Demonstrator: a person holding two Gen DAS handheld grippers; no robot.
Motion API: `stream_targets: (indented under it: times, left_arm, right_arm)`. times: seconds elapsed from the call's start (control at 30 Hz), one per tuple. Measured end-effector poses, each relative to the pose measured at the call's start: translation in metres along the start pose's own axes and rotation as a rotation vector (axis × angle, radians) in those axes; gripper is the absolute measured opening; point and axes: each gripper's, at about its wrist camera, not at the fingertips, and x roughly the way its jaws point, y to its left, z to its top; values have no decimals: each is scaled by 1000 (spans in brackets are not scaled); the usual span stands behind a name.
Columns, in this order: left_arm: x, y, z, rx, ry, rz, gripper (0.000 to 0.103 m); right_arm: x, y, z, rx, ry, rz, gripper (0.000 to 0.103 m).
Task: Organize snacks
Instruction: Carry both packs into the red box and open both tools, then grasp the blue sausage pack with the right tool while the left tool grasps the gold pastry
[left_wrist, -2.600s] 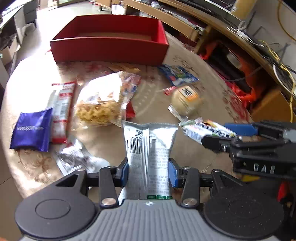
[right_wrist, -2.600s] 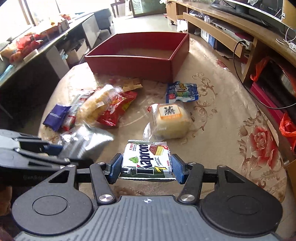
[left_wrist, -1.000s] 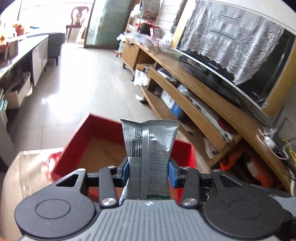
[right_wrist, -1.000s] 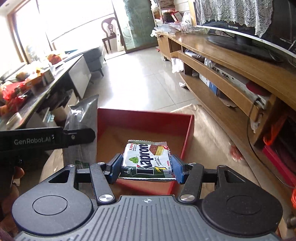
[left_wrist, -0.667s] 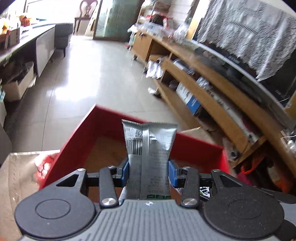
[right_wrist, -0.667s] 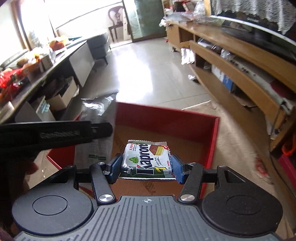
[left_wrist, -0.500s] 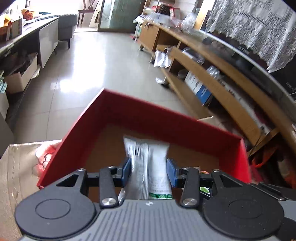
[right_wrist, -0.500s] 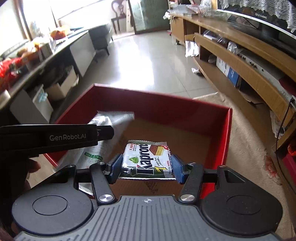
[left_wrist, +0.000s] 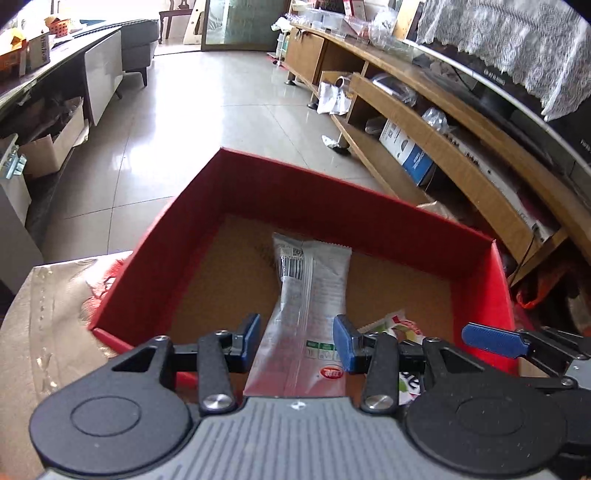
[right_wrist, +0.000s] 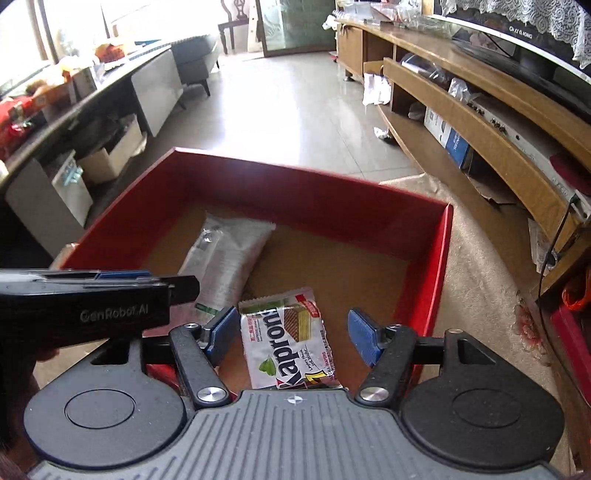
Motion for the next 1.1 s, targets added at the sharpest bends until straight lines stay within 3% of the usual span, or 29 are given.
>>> stream_targets:
  times: [0.33, 0.67, 0.83, 1.1]
  left_arm:
    - [-51, -1, -21, -31, -8, -48, 41]
    - [-79, -14, -52, -39, 4, -97, 41]
    - [-74, -24, -67, -14, 43, -87, 42]
    - [-33, -37, -80, -26, 152, -73, 42]
  right_arm:
    - [-44, 8, -15, -40, -49, -11, 80]
    - [-84, -3, -43, 2, -72, -47, 80]
    - [-92, -11, -60, 44, -45, -71, 81]
    - [-97, -29, -79, 70, -7, -83, 84]
